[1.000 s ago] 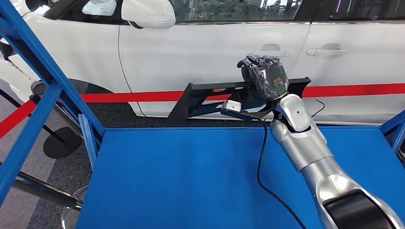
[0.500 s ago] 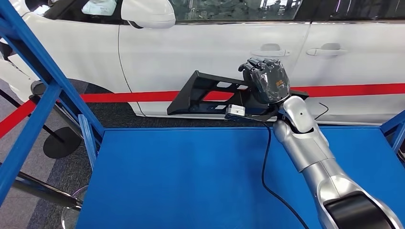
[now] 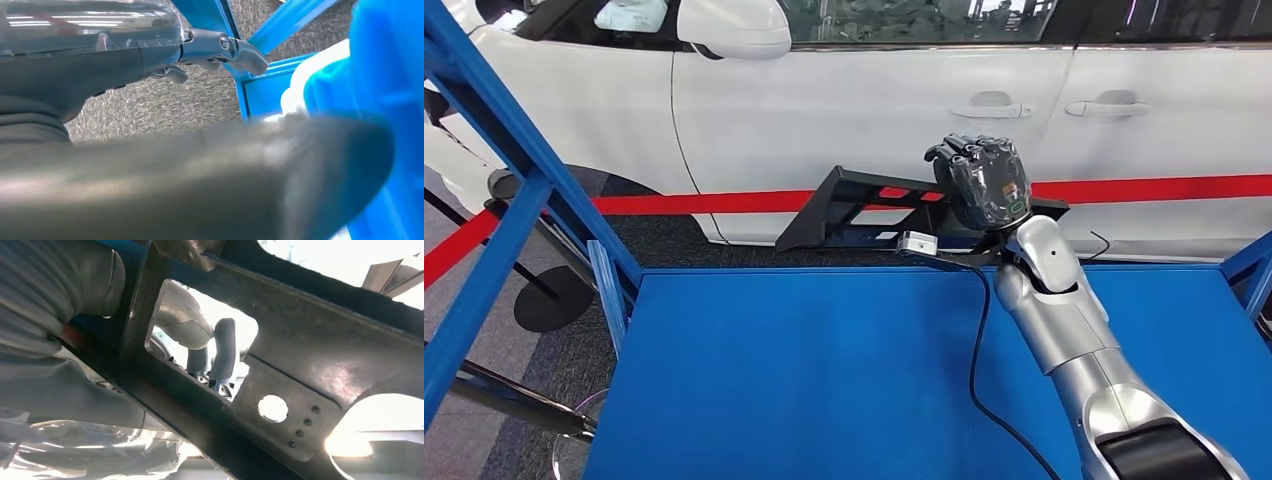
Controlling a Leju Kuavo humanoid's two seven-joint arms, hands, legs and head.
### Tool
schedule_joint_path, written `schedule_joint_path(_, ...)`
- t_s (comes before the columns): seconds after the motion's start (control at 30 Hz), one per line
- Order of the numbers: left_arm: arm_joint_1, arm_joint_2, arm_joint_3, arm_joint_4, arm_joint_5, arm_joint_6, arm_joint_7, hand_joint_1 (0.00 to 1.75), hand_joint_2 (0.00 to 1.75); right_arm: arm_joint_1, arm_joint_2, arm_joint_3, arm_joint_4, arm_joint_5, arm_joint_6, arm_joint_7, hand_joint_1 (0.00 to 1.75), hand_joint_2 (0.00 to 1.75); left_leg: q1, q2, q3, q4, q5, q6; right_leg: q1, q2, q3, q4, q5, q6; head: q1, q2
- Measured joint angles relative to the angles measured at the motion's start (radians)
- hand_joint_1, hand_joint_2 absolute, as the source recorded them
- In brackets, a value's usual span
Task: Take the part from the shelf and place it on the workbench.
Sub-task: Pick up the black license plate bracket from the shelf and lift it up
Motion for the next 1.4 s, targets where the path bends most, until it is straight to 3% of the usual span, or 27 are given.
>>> schedule_joint_path(0.13,0.001,0.001,0.006,0.000,0.013,-0.012,-0.003,0.00,0.00,0.006,0.000,0.000,-0.005,-0.003,0.000,0.000,1.75,1.75,0.000,0.000,0.000,0.000,0.000,0.000,0.000,0.000,0.000,0.000,0.000,0.000,0.000,0.000)
schedule_joint_path(0.2,0.003,0.001,0.016,0.000,0.028,-0.023,-0.004,0.00,0.00,0.008,0.000,0.000,-0.005,-0.006,0.000,-0.001,1.75,1.75,0.000,0.000,0.000,0.000,0.000,0.000,0.000,0.000,0.000,0.000,0.000,0.000,0.000,0.000)
schedule_joint_path(0.33,0.008,0.003,0.031,0.000,0.038,-0.026,-0.015,0.00,1.75,0.011,0.001,-0.001,-0.005,-0.008,0.000,-0.011,1.75,1.75,0.000,0.000,0.000,0.000,0.000,0.000,0.000,0.000,0.000,0.000,0.000,0.000,0.000,0.000)
schedule_joint_path(1.0,0.015,0.008,0.038,0.000,0.021,-0.030,0.006,0.00,1.75,0.021,0.015,-0.009,-0.005,0.012,0.000,-0.015,1.75,1.75,0.000,0.000,0.000,0.000,0.000,0.000,0.000,0.000,0.000,0.000,0.000,0.000,0.000,0.000)
schedule_joint_path(1.4,0.009,0.008,0.037,0.000,0.011,-0.066,-0.044,0.00,1.75,0.034,0.018,-0.039,-0.017,0.011,0.000,-0.038,1.75,1.75,0.000,0.000,0.000,0.000,0.000,0.000,0.000,0.000,0.000,0.000,0.000,0.000,0.000,0.000)
